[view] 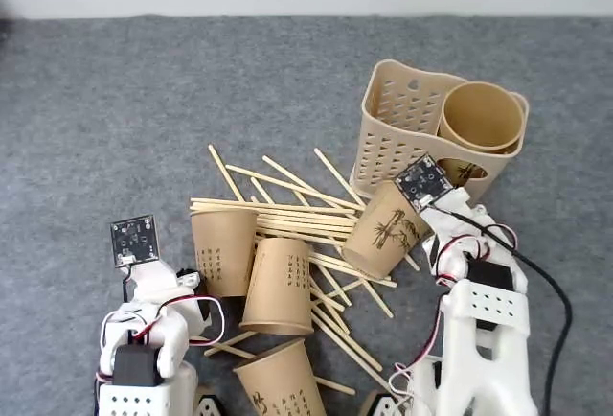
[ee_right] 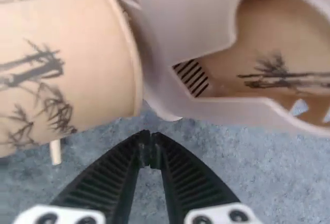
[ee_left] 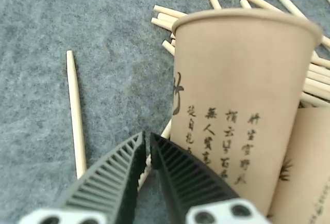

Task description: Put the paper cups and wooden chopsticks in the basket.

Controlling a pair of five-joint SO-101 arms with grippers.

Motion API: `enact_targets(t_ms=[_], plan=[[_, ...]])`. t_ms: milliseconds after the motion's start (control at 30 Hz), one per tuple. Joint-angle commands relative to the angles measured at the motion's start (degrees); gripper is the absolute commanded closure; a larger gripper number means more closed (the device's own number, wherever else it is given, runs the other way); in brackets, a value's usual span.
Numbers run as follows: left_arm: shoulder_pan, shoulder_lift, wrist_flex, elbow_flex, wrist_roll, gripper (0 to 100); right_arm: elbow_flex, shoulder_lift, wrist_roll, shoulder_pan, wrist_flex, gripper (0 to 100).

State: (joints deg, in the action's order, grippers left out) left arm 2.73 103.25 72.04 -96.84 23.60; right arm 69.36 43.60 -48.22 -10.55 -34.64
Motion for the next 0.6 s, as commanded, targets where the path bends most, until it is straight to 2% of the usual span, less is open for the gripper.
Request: enact_targets(t_ms=[0,133,367,467,567], plan=[[-0.1,0.7,0.2,0.5,-0.3,99,-0.8,2.1,-0.3,4.3,-6.9,99.0],[-0.1,0.7,0.2,0.5,-0.3,99,-0.9,3.3,0.4,12.4,-15.9,99.0],[-0.1,0.7,0.2,0.5,-0.3,99,-5.8,17.8,15.6,27.4,-30.7,99.0],[-0.1,0.7,0.2,0.5,-0.3,99,-7.2,25.5,22.3,34.2,-32.6,99.0],[-0.1,0.7,0.2,0.5,-0.3,99,-6.0,31.5,26.2,38.8,-29.2,98.7]])
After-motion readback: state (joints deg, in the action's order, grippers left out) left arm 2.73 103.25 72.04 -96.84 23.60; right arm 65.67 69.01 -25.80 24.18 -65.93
